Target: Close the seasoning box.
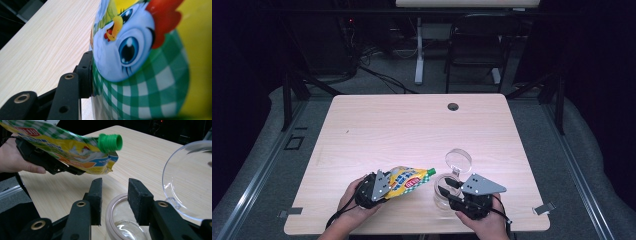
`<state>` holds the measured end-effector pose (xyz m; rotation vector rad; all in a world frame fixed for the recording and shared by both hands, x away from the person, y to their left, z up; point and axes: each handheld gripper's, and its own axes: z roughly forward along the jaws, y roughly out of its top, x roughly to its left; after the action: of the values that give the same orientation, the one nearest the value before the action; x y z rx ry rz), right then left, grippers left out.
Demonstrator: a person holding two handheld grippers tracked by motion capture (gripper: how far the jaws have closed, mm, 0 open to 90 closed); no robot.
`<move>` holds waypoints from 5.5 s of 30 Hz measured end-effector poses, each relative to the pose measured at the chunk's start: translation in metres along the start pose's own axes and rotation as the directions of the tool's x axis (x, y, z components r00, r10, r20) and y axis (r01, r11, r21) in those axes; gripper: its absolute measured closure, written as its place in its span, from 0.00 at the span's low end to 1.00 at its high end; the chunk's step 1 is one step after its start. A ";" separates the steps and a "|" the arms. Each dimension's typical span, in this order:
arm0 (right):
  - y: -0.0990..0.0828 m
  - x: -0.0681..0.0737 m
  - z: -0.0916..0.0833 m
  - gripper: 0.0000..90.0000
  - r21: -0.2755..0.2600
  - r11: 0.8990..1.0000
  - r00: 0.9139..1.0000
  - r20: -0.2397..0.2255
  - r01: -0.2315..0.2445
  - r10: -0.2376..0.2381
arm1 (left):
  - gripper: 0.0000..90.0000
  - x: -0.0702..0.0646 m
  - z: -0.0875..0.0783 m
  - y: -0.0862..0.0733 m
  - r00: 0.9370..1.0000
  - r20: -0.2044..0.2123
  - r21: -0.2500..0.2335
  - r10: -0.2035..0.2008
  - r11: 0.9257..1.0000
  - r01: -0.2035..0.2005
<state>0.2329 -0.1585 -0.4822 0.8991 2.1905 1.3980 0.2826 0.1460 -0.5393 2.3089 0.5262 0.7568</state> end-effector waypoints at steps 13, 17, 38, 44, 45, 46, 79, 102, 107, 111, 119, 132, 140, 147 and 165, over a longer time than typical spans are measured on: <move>0.001 0.014 0.001 0.77 0.064 0.964 0.953 0.147 0.257 -0.264 | 0.62 0.002 0.004 0.006 0.999 -0.015 0.008 0.034 0.999 -0.034; 0.001 0.019 0.000 0.80 0.103 0.920 0.896 0.205 0.379 -0.393 | 0.62 0.001 0.006 0.007 0.998 -0.021 0.022 0.053 0.998 -0.053; -0.009 0.044 0.007 0.86 0.210 0.750 0.700 0.270 0.627 -0.661 | 0.62 0.001 0.012 0.004 0.985 -0.078 0.093 0.153 0.985 -0.146; -0.013 0.049 0.009 0.86 0.210 0.730 0.676 0.277 0.651 -0.683 | 0.62 -0.002 0.013 0.007 0.975 -0.096 0.115 0.201 0.975 -0.190; -0.013 0.049 0.009 0.86 0.212 0.727 0.674 0.274 0.653 -0.686 | 0.62 -0.002 0.013 0.007 0.975 -0.096 0.115 0.201 0.975 -0.190; -0.013 0.049 0.009 0.86 0.211 0.726 0.673 0.273 0.655 -0.687 | 0.62 -0.003 0.014 0.007 0.971 -0.099 0.124 0.216 0.971 -0.203; -0.026 0.061 0.020 1.00 0.257 0.646 0.596 0.251 0.718 -0.763 | 0.62 -0.013 0.018 0.018 0.922 -0.157 0.178 0.354 0.928 -0.326; -0.031 0.062 0.024 1.00 0.252 0.658 0.600 0.275 0.709 -0.751 | 0.62 -0.011 0.010 0.030 0.831 -0.256 0.246 0.493 0.865 -0.438; -0.032 0.062 0.024 1.00 0.258 0.657 0.596 0.279 0.708 -0.752 | 0.62 -0.011 0.010 0.031 0.819 -0.264 0.254 0.510 0.856 -0.451; -0.033 0.063 0.025 1.00 0.254 0.661 0.601 0.279 0.706 -0.749 | 0.62 -0.012 0.009 0.032 0.805 -0.275 0.263 0.525 0.847 -0.462; -0.035 0.063 0.025 1.00 0.253 0.660 0.594 0.292 0.708 -0.749 | 0.62 -0.012 0.007 0.037 0.774 -0.298 0.280 0.559 0.826 -0.489; -0.036 0.063 0.025 1.00 0.249 0.671 0.599 0.311 0.698 -0.738 | 0.62 -0.011 0.006 0.044 0.743 -0.304 0.298 0.597 0.800 -0.520; -0.038 0.062 0.026 1.00 0.243 0.682 0.609 0.316 0.689 -0.728 | 0.62 -0.011 0.006 0.048 0.726 -0.304 0.314 0.617 0.784 -0.535; -0.039 0.063 0.026 1.00 0.243 0.684 0.610 0.317 0.688 -0.726 | 0.62 -0.011 0.006 0.049 0.718 -0.305 0.317 0.626 0.777 -0.543; -0.040 0.062 0.025 1.00 0.247 0.683 0.608 0.320 0.687 -0.727 | 0.62 -0.011 0.005 0.054 0.693 -0.306 0.330 0.653 0.755 -0.566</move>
<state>0.1916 -0.1104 -0.5281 0.2124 1.9527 0.6413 0.2863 0.0991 -0.5098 2.5520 -0.0401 1.6019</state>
